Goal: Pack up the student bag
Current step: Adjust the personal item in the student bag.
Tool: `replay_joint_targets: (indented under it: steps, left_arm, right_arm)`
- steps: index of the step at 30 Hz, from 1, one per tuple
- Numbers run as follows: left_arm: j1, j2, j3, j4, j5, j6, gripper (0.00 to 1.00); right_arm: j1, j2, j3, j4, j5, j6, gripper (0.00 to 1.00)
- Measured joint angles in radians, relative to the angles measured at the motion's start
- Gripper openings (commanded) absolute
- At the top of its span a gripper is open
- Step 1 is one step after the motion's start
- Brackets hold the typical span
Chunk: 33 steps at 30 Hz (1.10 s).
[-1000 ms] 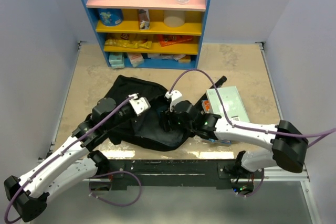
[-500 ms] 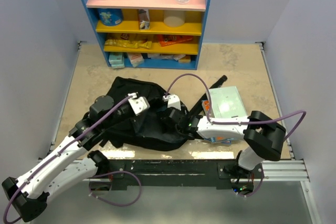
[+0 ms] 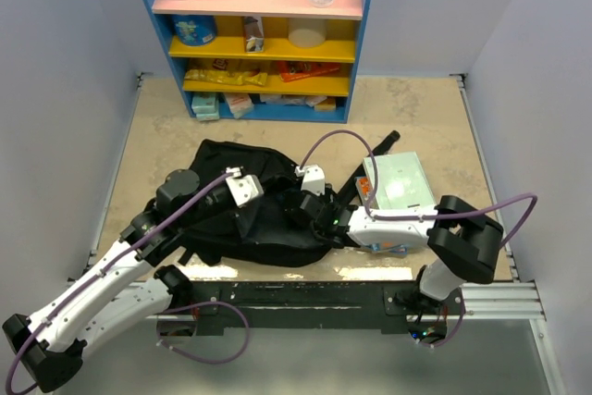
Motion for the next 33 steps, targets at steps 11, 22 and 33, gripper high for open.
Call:
replay_joint_targets:
  steps: [11, 22, 33]
  left_arm:
    - [0.000, -0.030, 0.000, -0.024, 0.034, 0.042, 0.00]
    - [-0.001, -0.054, -0.024, -0.016, 0.051, 0.064, 0.00]
    - [-0.022, -0.078, -0.151, 0.072, 0.077, 0.119, 0.00]
  right_arm:
    - [-0.013, 0.025, -0.056, 0.183, -0.007, -0.005, 0.32]
    - [-0.010, 0.001, -0.065, 0.289, -0.026, -0.037, 0.00]
    - [0.010, 0.003, -0.111, 0.322, -0.032, -0.008, 0.73]
